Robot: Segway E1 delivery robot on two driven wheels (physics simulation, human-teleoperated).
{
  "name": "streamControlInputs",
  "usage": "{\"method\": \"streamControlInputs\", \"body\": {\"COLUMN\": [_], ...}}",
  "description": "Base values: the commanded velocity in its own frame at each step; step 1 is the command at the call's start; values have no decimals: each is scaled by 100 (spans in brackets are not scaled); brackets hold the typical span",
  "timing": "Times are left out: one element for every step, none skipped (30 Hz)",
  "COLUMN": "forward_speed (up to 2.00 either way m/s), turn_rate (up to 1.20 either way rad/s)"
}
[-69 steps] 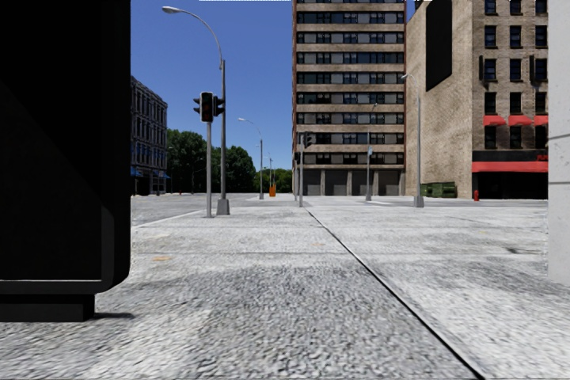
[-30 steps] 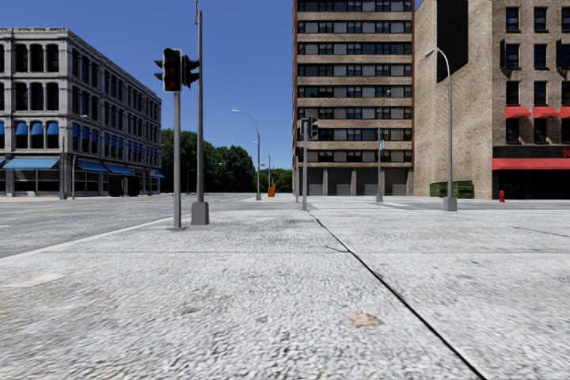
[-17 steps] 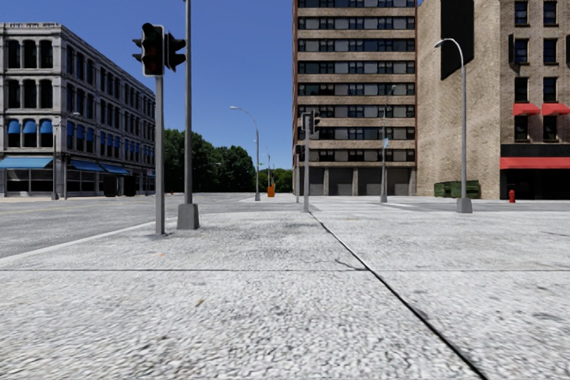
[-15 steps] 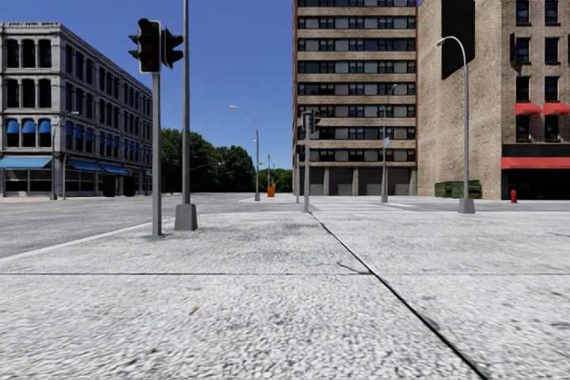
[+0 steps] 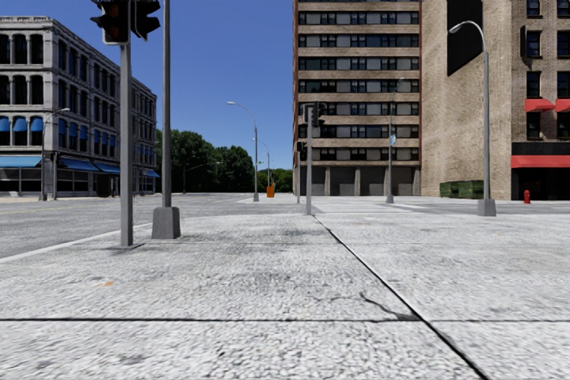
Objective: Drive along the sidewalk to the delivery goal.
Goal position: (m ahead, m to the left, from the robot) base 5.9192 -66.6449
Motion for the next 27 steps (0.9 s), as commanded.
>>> {"method": "streamControlInputs", "body": {"forward_speed": [200, 200, 200, 200, 200, 200, 200, 200, 200, 200, 200, 200, 200, 200, 200, 200, 200, 200, 200, 200, 200, 200, 200, 200, 200, 200, 200], "turn_rate": [0, 0, 0, 0, 0, 0, 0, 0, 0, 0, 0, 0, 0, 0, 0, 0, 0, 0, 0, 0, 0, 0, 0, 0, 0, 0, 0]}}
